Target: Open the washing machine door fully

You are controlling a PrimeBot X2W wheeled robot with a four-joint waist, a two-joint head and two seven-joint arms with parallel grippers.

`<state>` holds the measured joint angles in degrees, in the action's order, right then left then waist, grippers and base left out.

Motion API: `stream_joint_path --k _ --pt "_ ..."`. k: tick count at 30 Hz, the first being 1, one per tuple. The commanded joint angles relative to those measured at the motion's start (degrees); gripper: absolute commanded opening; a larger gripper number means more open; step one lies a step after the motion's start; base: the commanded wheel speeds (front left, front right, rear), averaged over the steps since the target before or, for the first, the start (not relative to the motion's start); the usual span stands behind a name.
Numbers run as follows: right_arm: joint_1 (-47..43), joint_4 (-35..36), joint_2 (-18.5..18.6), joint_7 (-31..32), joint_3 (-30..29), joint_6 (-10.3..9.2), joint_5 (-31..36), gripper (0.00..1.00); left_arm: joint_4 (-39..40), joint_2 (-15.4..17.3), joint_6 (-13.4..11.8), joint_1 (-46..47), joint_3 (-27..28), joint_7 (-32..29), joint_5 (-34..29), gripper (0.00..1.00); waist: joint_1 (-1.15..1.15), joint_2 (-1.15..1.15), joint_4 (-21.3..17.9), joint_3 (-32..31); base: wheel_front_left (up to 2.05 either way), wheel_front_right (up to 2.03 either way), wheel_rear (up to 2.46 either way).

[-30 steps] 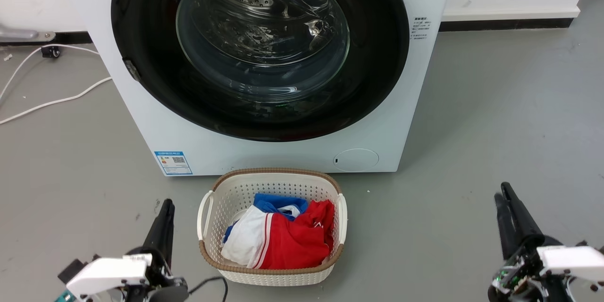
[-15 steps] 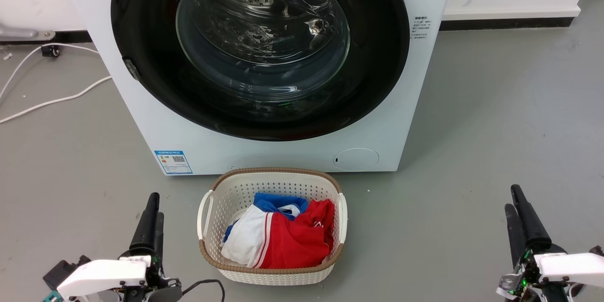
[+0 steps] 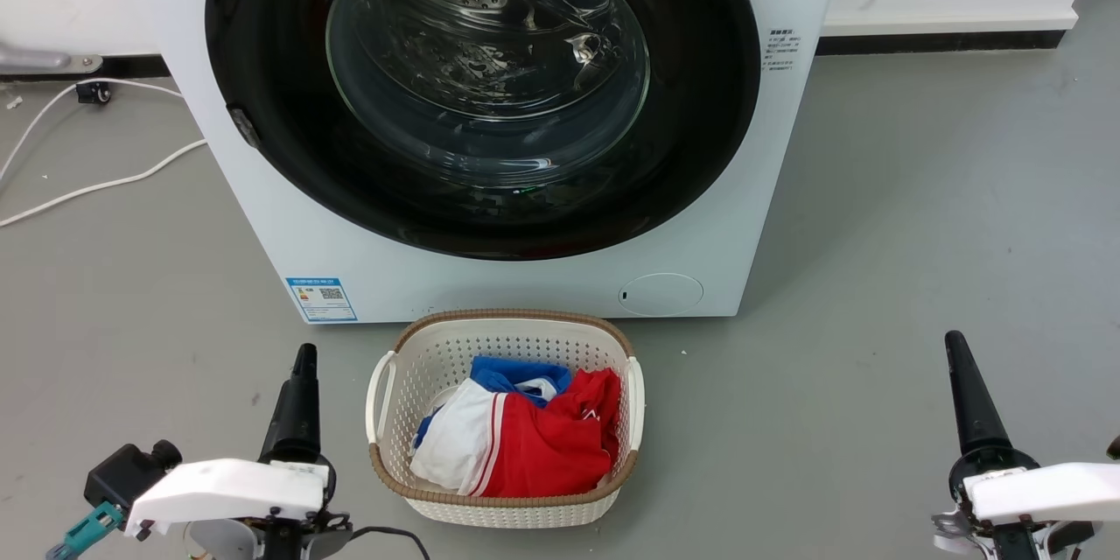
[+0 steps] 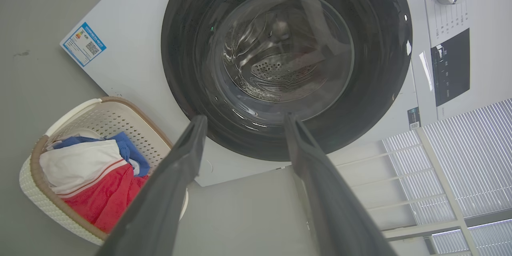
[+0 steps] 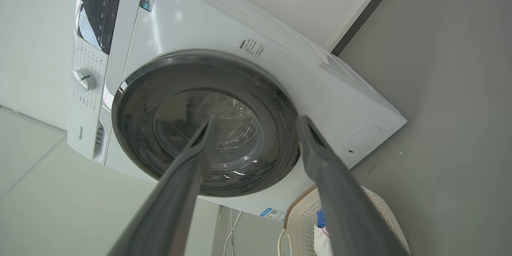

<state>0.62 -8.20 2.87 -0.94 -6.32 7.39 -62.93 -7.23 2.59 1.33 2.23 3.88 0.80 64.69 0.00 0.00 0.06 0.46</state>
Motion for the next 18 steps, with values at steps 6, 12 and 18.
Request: stream_joint_path --k 6,12,18 --pt "-0.35 3.01 0.15 -1.57 0.78 0.06 9.39 1.0 2.09 0.23 -2.15 -0.35 -1.81 1.69 -9.24 1.0 0.0 0.0 0.01 -0.03 0.0 0.0 0.0" --pt "-1.35 4.12 0.14 -2.79 1.52 0.07 16.86 1.0 2.84 0.47 -3.84 -1.03 -3.13 2.91 -15.97 1.0 0.0 0.0 0.05 -0.13 0.0 0.0 0.0" --pt "-2.2 4.6 0.13 -3.94 1.9 0.07 22.95 1.0 3.72 1.16 -4.76 -1.43 -4.81 4.07 -20.89 1.0 0.0 0.0 0.12 -0.15 0.0 0.0 0.0"
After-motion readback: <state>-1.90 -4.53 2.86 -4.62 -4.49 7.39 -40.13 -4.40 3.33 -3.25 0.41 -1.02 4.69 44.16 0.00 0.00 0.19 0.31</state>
